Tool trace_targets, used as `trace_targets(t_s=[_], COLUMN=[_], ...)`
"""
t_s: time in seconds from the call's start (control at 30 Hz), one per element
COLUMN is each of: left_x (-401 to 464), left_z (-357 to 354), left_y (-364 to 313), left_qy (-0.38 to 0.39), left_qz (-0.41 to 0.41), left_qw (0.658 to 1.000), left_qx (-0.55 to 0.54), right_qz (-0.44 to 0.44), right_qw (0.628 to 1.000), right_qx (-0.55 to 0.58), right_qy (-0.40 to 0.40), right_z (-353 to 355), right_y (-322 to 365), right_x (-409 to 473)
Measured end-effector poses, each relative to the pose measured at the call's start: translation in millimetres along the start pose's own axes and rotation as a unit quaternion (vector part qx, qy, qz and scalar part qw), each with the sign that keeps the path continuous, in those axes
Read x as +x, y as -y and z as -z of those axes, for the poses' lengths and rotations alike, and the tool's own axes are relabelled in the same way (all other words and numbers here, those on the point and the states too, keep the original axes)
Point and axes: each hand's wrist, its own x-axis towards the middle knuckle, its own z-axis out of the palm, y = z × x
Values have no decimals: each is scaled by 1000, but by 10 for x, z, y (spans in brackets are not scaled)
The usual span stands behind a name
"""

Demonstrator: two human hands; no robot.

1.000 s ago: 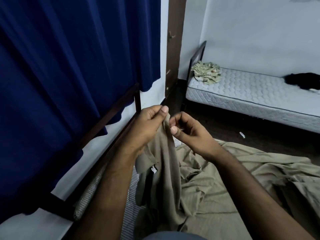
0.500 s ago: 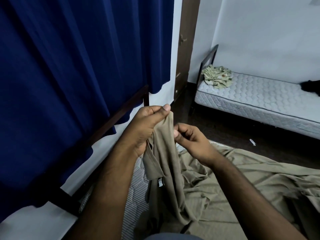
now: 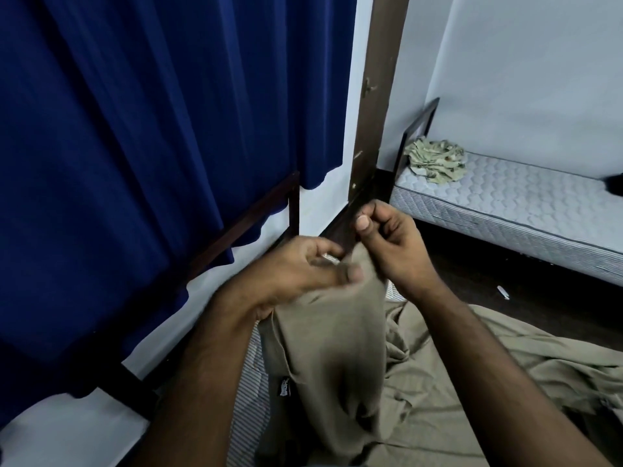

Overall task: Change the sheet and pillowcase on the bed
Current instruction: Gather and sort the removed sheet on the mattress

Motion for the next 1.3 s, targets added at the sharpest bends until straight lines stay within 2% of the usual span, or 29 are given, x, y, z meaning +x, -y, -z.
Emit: trace_targets(t_s=[0.07, 0.17, 0.23, 0.33, 0.43, 0.47, 0.53, 0.6, 0.67, 0.73, 0.8, 0.9, 1.03, 1.13, 1.23, 1.3], left_x=[-16, 3, 43, 64, 78, 80, 104, 147, 172, 156, 127, 105, 117, 94, 78, 52], left_z=[-39, -3, 94, 149, 104, 90, 41, -28, -102, -83, -9, 68, 57, 29, 33, 16], left_y=[-22, -80, -72, -81, -99, -104, -87, -55, -43, -65, -98, -138, -194, -197, -144, -106], left_qy=[6, -85, -109, -77, -43, -35, -60, -53, -15, -40, -70, -108, -130, -120, -130, -104], left_qz=[-22, -57, -69, -54, -14, -6, -7, -24, -37, -48, -51, -94, -91, -88, -87, -68], left_qw=[1000, 988, 971, 945, 933, 941, 976, 997, 999, 998, 993, 971, 953, 966, 982, 991], left_qx=[5, -117, -203, -314, -356, -337, -209, -58, 21, 1, -81, -193, -259, -214, -103, -57], right_qz=[4, -24, -57, -80, -97, -101, -93, -67, -36, -29, -34, -69, -67, -48, -73, -58], right_qw=[998, 987, 977, 975, 987, 991, 989, 993, 997, 995, 993, 982, 979, 989, 993, 992], right_qx=[25, 45, 29, 0, 15, 47, 111, 101, 36, 26, 63, 102, 0, -17, 88, 110], right_qy=[54, 154, 204, 209, 124, 73, -1, 11, 64, 90, 96, 147, 194, 142, 12, -18], right_z=[41, 52, 48, 48, 50, 55, 62, 44, 36, 77, 152, 199, 156, 105, 45, 13], right_y=[-35, -119, -223, -362, -365, -337, -211, -43, 66, 91, 48, -53, -170, -188, -106, 20], right_x=[-22, -97, -129, -173, -184, -168, -107, -45, -18, -19, -61, -148, -191, -176, -133, -117])
